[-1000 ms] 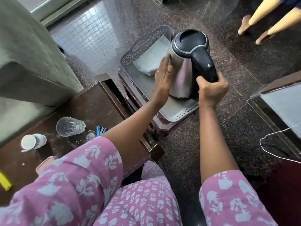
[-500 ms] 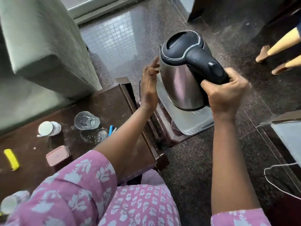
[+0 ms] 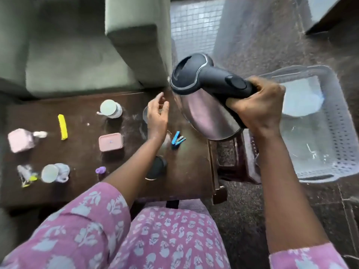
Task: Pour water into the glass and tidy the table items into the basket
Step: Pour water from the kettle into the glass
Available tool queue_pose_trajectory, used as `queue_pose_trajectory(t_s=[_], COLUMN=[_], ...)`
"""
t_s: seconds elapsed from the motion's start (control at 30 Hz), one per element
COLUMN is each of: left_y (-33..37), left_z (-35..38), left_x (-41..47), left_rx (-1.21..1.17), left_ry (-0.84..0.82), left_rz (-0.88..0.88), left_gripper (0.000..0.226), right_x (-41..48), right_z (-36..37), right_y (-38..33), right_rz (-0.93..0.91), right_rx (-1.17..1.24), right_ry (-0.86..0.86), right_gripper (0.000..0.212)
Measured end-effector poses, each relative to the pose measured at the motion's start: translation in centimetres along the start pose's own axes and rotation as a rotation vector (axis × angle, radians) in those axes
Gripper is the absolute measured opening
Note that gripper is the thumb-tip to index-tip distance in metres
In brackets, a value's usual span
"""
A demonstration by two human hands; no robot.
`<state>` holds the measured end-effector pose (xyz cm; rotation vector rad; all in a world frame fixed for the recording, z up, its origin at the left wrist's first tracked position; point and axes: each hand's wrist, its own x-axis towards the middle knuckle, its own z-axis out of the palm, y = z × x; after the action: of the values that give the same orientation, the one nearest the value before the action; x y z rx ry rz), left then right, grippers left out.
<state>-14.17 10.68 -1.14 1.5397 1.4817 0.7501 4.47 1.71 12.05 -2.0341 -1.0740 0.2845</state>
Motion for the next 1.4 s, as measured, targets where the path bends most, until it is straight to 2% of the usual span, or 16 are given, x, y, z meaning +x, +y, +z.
queue_pose_trajectory(t_s=[0.17, 0.23, 0.33, 0.63, 0.77, 1.03, 1.17, 1.4], left_y=[-4.9, -6.2, -7.8, -9.6, -9.7, -9.6, -9.6, -9.8], left_z=[-3.5, -3.9, -3.8, -2.7, -2.6, -2.9, -2.9, -2.9], left_x=[1.9, 2.3, 2.9, 4.0, 4.2, 4.2, 4.0, 3.9], left_rx=[0.342, 0.396, 0.379, 0.299, 0.268, 0.215, 0.209, 0.207], left_ry=[-0.084, -0.159, -0.205, -0.166, -0.111, -0.096, -0.096, -0.102], left_rz=[-0.332, -0.369, -0.327, -0.243, -0.235, -0.255, -0.259, -0.253], left_gripper=[0.083, 0.096, 0.105, 0.096, 0.084, 0.086, 0.085, 0.084], right_x=[-0.1, -0.3, -0.5, -0.1, 0.4, 1.2, 1.4, 1.2], right_z=[4.6, 5.9, 7.3, 9.1, 9.7, 10.4, 10.6, 11.0], right_y=[-1.1, -0.9, -0.7, -1.0, -1.0, -2.2, -2.1, -2.1], right_rz=[-0.137, -0.161, -0.170, -0.206, -0.181, -0.255, -0.307, -0.352], right_rx=[-0.203, -0.242, -0.276, -0.311, -0.394, -0.424, -0.466, -0.495], right_ry=[-0.207, -0.247, -0.285, -0.382, -0.408, -0.435, -0.439, -0.440], right_gripper=[0.017, 0.021, 0.028, 0.017, 0.031, 0.055, 0.037, 0.034])
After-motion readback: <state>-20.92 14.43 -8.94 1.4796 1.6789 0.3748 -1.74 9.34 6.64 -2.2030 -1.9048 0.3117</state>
